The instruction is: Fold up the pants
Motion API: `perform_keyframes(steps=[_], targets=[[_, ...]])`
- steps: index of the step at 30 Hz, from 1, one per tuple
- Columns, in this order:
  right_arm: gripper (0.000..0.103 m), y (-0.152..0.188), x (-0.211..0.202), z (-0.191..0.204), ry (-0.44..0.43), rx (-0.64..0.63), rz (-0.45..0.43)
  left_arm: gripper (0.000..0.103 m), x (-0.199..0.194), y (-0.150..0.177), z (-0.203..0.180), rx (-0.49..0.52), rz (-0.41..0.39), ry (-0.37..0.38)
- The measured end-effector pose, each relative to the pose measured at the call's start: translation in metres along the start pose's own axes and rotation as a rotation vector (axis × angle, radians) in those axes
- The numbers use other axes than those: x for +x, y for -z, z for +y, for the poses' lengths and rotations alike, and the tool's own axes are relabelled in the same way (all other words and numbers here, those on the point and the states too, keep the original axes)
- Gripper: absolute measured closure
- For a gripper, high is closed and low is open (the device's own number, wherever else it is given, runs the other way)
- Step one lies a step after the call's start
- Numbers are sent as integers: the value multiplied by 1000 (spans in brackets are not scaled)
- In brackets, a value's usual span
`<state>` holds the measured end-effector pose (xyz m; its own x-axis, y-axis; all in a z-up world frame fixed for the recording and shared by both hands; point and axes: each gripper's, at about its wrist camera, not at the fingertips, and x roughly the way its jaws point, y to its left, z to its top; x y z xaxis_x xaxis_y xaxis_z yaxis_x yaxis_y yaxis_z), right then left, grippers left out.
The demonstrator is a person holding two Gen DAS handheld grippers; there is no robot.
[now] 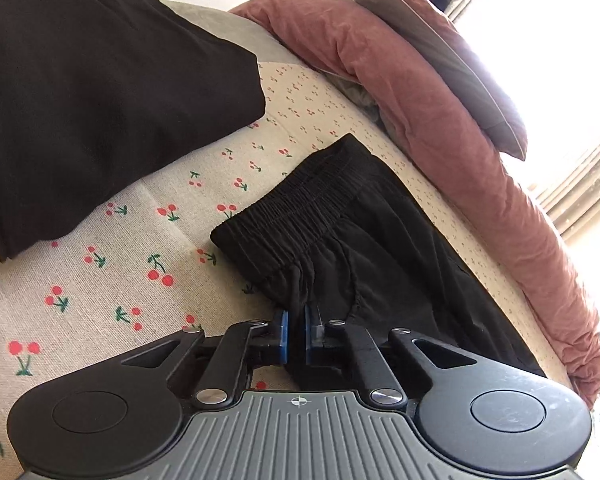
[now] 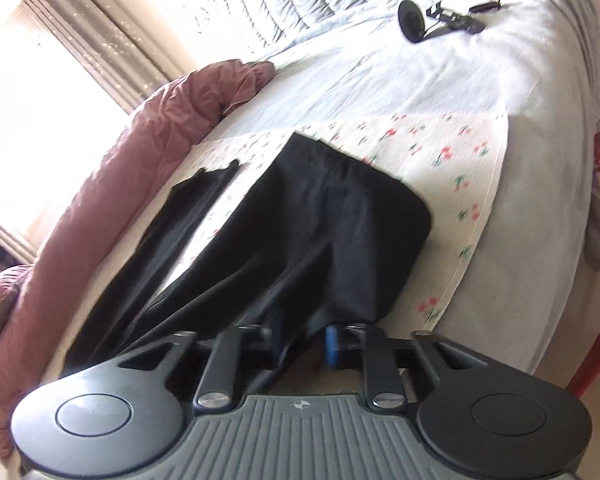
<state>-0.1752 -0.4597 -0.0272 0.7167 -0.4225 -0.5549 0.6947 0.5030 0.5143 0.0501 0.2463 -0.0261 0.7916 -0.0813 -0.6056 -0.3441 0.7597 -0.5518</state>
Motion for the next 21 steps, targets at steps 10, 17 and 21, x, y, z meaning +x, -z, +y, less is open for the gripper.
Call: perform_keyframes(steps=[10,17,21], targets=[[102,-22,-32,-9,47,-189,45,100,-58,-9,-7,195,88,-60],[57,-13,-21,-24,205,-338,206,80,-56,18,-5,425,177,-223],[36,-38,-50,-16,176,-412,119,23,-84,30,-31,617,21,-267]])
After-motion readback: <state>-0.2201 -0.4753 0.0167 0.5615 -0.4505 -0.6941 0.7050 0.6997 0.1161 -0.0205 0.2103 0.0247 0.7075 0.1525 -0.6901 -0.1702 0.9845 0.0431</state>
